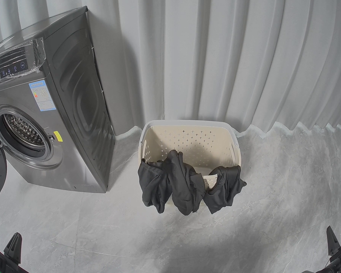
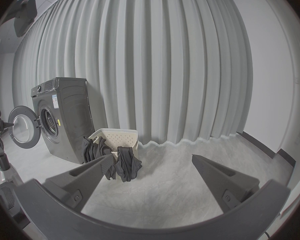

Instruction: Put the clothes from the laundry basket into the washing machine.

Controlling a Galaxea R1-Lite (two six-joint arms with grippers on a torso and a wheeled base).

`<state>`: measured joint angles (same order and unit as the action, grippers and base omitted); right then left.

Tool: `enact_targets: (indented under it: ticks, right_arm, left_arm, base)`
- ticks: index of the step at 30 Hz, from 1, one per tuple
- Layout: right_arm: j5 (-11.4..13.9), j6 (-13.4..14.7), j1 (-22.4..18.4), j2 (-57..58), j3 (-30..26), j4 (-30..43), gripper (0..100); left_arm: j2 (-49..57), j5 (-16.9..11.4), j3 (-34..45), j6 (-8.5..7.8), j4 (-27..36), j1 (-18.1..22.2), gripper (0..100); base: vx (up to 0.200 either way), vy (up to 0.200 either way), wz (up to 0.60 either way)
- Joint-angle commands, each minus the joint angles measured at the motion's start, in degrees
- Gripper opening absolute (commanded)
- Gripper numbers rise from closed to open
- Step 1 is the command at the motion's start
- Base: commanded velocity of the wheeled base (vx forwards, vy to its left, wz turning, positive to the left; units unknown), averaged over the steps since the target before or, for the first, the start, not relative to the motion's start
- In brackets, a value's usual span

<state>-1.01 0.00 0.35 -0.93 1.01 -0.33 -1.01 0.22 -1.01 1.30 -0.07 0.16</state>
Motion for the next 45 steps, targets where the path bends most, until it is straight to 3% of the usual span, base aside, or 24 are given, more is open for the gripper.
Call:
enact_targets:
  ticks: [1,3,5,8,12,17,27,35,42,45]
  right_arm:
    - [0.2,0.3,0.0,0.9,-1.0,-0.4,100]
    - [1.2,0.8,0.0,0.9,1.3,-2.9,100]
    - [1.5,3.2,0.5,0.3,11.2,-4.9,100]
    - [3.5,6.2,2.7,-8.2,17.8,0.0,100]
    - [8.4,10.4,8.2,-20.2,16.7,1.1,100]
    - [8.8,16.9,12.2,-35.5,17.1,-5.7,100]
    - [8.8,16.7,12.0,-50.8,16.7,-15.6,100]
    - [8.7,10.6,9.7,-65.1,17.0,-23.0,100]
    - [8.7,8.9,10.4,-77.0,17.5,-30.1,100]
    - [8.5,8.9,12.5,-82.6,18.1,-33.5,100]
  left_arm:
    - [1.0,0.0,0.9,0.19,0.0,0.0,0]
    - [1.0,0.0,0.9,0.19,0.0,0.0,0]
    - [1.0,0.0,0.9,0.1,0.0,0.0,0]
    - [1.0,0.1,0.9,-0.07,0.0,0.0,0]
    - [1.0,0.3,0.9,0.1,0.1,0.0,0]
    - [1.0,0.0,0.9,-0.16,0.0,0.0,0]
    - [1.0,0.0,0.9,-0.07,0.0,0.0,0]
    - [1.0,0.0,0.9,-0.07,0.0,0.0,0]
    - [1.0,0.0,0.9,-0.16,0.0,0.0,0]
    - [1.0,0.0,0.9,-0.07,0.0,0.0,0]
  base:
    - [0.0,0.0,0.0]
    - [0.0,0.0,0.0]
    - [0.0,0.0,0.0]
    - [0.0,0.0,0.0]
    - [0.0,0.0,0.0]
    - [0.0,0.0,0.0]
    - [0.12,0.0,0.0]
    - [0.0,0.0,0.0]
    - [0.0,0.0,0.0]
    - [0.0,0.0,0.0]
